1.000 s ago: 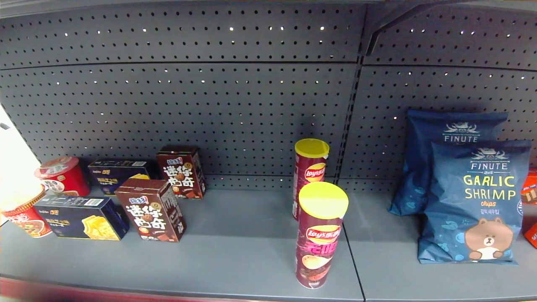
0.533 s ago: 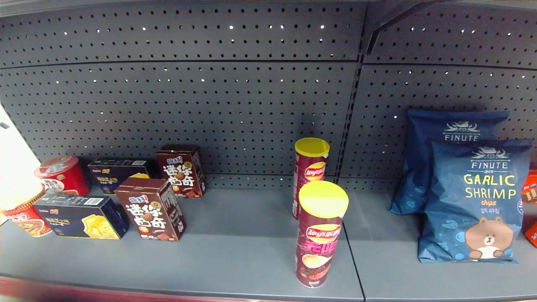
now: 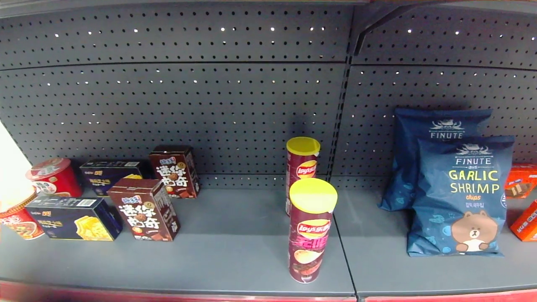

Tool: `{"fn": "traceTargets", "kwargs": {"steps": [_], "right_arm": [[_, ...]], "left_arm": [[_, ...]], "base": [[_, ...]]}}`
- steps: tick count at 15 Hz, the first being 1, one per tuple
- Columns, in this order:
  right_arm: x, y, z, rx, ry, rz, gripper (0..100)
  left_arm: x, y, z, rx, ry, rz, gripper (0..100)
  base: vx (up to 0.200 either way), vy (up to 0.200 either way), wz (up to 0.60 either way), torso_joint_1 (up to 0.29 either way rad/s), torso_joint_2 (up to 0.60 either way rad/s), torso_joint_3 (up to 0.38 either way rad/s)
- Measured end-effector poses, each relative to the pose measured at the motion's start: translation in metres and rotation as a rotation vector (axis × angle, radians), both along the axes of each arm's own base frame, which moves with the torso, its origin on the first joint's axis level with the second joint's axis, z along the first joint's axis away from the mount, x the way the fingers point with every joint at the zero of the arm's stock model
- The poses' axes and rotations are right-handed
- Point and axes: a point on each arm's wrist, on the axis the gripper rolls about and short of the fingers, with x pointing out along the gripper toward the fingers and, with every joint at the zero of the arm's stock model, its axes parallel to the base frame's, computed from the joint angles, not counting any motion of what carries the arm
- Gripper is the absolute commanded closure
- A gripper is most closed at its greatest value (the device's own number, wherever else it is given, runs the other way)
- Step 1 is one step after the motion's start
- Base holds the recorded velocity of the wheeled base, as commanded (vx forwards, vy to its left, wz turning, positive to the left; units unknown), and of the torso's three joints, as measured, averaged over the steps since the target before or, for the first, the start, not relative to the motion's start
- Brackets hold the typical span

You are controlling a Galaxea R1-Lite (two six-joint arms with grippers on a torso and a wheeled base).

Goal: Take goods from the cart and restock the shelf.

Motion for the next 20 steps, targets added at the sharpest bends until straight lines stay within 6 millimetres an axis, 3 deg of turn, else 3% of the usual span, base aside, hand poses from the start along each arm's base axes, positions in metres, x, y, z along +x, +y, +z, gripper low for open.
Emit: {"fn": "traceTargets", "kwargs": {"steps": [20], "right_arm": [[-0.0001,0.0008,-0.0009,0.0,0.02,0.034,0]], "left_arm": [[0.0,0.0004,0.0001,-0.014,-0.001,0.022,0]], "base": [[0.0,-0.02,0.0,0.0,0.0,0.001]]}}
